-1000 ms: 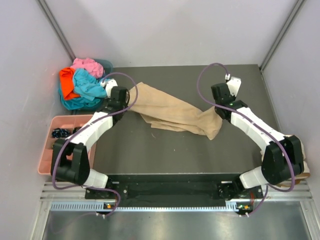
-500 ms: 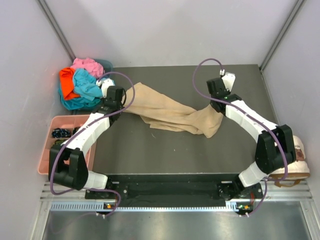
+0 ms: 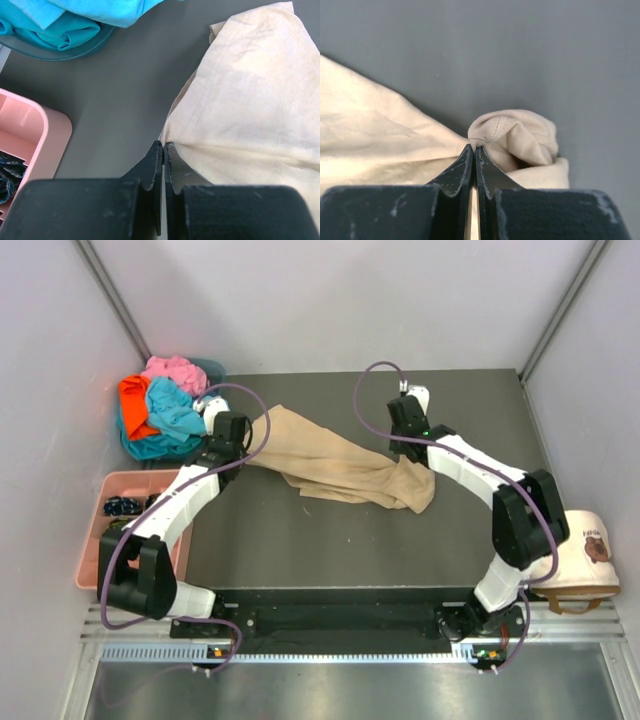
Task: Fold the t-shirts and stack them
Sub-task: Flatten out the tshirt
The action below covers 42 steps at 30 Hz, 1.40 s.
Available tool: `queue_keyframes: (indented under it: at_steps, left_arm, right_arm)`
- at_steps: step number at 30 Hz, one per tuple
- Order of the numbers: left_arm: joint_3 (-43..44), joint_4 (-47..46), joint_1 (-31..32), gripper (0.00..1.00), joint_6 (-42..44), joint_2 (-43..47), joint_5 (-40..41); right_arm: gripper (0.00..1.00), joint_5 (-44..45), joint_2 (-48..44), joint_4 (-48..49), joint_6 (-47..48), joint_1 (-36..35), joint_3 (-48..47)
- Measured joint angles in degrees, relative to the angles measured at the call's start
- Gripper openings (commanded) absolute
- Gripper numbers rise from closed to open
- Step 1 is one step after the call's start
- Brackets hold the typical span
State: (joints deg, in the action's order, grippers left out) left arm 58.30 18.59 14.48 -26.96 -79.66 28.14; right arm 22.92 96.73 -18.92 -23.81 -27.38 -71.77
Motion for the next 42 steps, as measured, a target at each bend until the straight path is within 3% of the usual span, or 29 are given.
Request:
queue_keyframes:
  at_steps: [11, 21, 24, 27, 31, 36, 42]
  left_arm:
    - [0.0, 2.8, 0.0, 0.00, 1.4, 2.3, 1.9]
    - [1.3, 3.3, -0.2, 0.00, 2.3, 3.3, 2.6]
    - [3.0, 3.9, -0.2, 0.00, 3.1, 2.8, 2.8]
    - [5.7, 4.0, -0.2, 0.00, 3.9, 1.6, 2.8]
    - [8.2, 3.8, -0.2, 0.00, 4.7, 0.0, 2.8]
    - [8.4, 3.7, -0.5, 0.00, 4.9, -1.2, 2.8]
    - [8.7, 3.5, -0.9, 0.00, 4.8, -2.7, 2.6]
  right_arm:
    - [0.00, -7.5, 11.0, 0.4, 0.5, -0.7, -6.1]
    - [0.00, -14.5, 12.3, -0.2, 0.4, -7.9, -7.5]
    - [0.00, -11.8, 12.2, -0.9, 0.0, -9.3, -7.5]
    - [0.00, -3.8, 11.5, -2.8, -0.4, -9.2, -7.2]
    - [0.00, 4.7, 5.9, -4.0, -1.6, -6.8, -3.1]
    - [0.00, 14.3, -7.6, -5.9, -3.5, -2.8, 3.5]
    - [0.00, 18.3, -22.3, -10.4, -5.6, -2.9, 7.0]
